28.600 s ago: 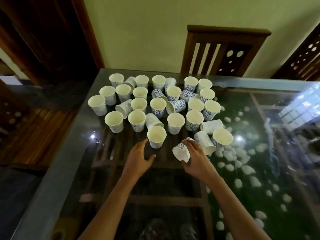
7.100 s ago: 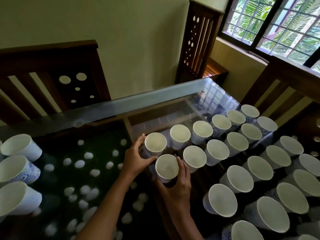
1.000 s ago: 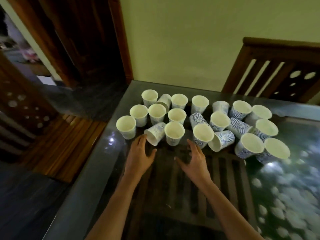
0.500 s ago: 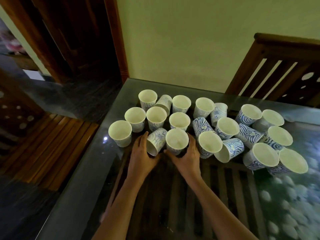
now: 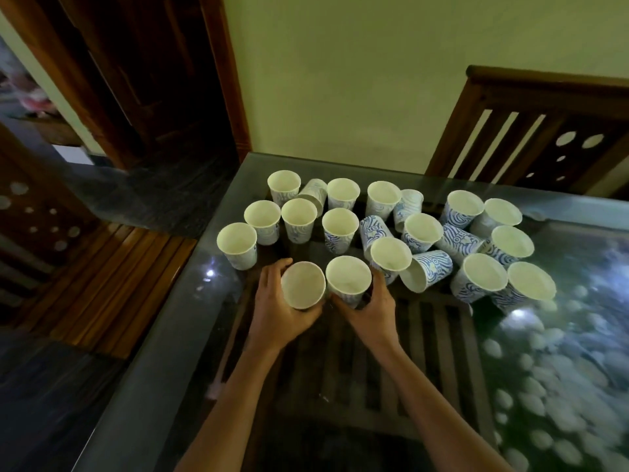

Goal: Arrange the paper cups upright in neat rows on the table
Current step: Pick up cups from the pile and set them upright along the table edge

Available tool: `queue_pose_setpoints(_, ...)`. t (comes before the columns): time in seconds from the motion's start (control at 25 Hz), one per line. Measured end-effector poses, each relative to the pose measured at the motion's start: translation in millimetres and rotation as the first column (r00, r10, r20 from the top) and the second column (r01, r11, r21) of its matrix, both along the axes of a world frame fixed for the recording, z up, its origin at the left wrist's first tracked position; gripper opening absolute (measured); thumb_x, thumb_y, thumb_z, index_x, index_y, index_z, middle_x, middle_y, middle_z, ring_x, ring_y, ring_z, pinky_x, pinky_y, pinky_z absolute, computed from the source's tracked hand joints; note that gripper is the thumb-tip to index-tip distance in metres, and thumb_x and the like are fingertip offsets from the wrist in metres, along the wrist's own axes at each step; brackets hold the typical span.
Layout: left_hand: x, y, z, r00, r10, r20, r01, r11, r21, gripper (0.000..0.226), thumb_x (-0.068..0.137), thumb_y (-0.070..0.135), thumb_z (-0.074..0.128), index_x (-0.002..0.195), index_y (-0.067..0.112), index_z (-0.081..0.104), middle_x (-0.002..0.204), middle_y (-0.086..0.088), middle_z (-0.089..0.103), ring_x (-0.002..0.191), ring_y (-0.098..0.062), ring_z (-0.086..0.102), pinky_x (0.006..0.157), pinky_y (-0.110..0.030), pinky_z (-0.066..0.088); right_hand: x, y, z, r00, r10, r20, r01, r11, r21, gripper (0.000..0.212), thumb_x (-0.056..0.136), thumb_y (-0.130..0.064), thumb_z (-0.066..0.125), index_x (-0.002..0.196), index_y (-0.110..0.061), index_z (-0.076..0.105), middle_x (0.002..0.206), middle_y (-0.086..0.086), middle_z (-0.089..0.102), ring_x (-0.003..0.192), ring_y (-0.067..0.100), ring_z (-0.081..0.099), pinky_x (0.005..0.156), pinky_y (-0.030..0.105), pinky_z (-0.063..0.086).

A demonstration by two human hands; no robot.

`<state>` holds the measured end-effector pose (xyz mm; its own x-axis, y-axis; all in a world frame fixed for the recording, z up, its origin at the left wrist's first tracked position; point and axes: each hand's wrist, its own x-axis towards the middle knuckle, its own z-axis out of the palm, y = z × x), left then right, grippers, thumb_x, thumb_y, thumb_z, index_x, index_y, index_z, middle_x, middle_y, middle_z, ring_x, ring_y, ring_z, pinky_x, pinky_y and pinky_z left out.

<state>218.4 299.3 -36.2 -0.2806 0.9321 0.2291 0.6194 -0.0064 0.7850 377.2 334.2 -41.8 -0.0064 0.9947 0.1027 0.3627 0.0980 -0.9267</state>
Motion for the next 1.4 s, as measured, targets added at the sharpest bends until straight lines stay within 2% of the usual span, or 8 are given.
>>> queue_pose_setpoints(0.2,36,-32,17,0.998,-0.026,0.059,0.024,0.999,0.031,0.077,0.056,0.03,0.088,0.119,0.014,0.047,0.117,0.006,0.052,0.105,-0.005,0.048,0.083,0.001,0.032,49,-42,20,1.0,0.006,-0.014,-0.006,1.0,0.026,0.069,0.065,-0.02,0.084,0.123,-0.02,0.047,0.114,-0.01,0.056,0.103,0.002,0.054,0.081,0.006,0.043)
queue_pose_setpoints(0.4,113,-61,22,0.98,-0.171,0.1,0.164,0.984,0.073,0.077,0.05,0.035,0.08,0.115,0.003,0.054,0.116,-0.003,0.056,0.105,-0.013,0.054,0.088,-0.019,0.041,141,-99,31,0.989,-0.15,0.017,0.149,0.986,0.073,0.066,0.061,-0.02,0.086,0.117,-0.016,0.051,0.106,-0.01,0.058,0.097,0.004,0.056,0.079,0.016,0.047)
queue_pose_setpoints(0.6,217,-78,26,0.931,-0.361,0.06,0.356,0.931,0.077,0.076,0.051,0.021,0.087,0.116,0.0,0.054,0.119,-0.008,0.056,0.109,-0.018,0.052,0.091,-0.015,0.036,251,-155,32,0.953,-0.301,0.043,0.299,0.953,0.04,0.07,0.063,-0.022,0.085,0.122,-0.016,0.048,0.114,-0.005,0.055,0.106,0.014,0.055,0.088,0.029,0.049)
queue_pose_setpoints(0.76,316,-95,31,0.867,-0.49,0.094,0.488,0.872,0.045,0.079,0.052,0.024,0.088,0.119,0.001,0.053,0.121,-0.006,0.054,0.111,-0.018,0.05,0.092,-0.019,0.036,339,-201,34,0.912,-0.409,0.039,0.408,0.912,0.03,0.068,0.064,-0.021,0.084,0.12,-0.021,0.046,0.116,-0.008,0.055,0.107,0.008,0.056,0.09,0.02,0.048)
queue_pose_setpoints(0.84,368,-104,31,0.822,-0.56,0.1,0.557,0.828,0.058,0.076,0.053,0.03,0.085,0.117,0.003,0.055,0.115,0.0,0.053,0.108,-0.017,0.051,0.091,-0.018,0.036,381,-224,34,0.875,-0.484,0.021,0.483,0.875,0.044,0.066,0.064,-0.022,0.084,0.118,-0.025,0.046,0.113,-0.009,0.057,0.103,0.002,0.057,0.087,0.016,0.048)
queue_pose_setpoints(0.96,445,-122,27,0.755,-0.642,0.132,0.647,0.763,0.014,0.073,0.052,0.019,0.087,0.116,0.004,0.056,0.115,-0.004,0.057,0.107,-0.02,0.054,0.089,-0.02,0.04,442,-260,29,0.824,-0.567,0.002,0.566,0.824,0.031,0.066,0.066,-0.024,0.083,0.119,-0.028,0.045,0.116,-0.011,0.057,0.106,-0.006,0.054,0.087,0.011,0.045)
queue_pose_setpoints(1.2,564,-174,16,0.596,-0.79,0.141,0.8,0.599,-0.03,0.076,0.056,0.019,0.087,0.123,0.011,0.053,0.121,0.002,0.053,0.11,-0.01,0.049,0.094,-0.025,0.039,530,-335,19,0.655,-0.756,0.003,0.755,0.655,0.033,0.068,0.062,-0.034,0.082,0.12,-0.028,0.047,0.116,-0.012,0.057,0.106,-0.002,0.054,0.089,0.012,0.045)
queue_pose_setpoints(1.4,629,-206,9,0.464,-0.873,0.15,0.886,0.456,-0.085,0.077,0.057,0.019,0.087,0.125,0.011,0.051,0.127,-0.005,0.054,0.115,-0.016,0.05,0.099,-0.029,0.039,569,-388,7,0.496,-0.868,-0.002,0.868,0.496,0.007,0.072,0.057,-0.046,0.08,0.118,-0.025,0.047,0.113,-0.009,0.059,0.104,0.002,0.057,0.087,0.019,0.049)
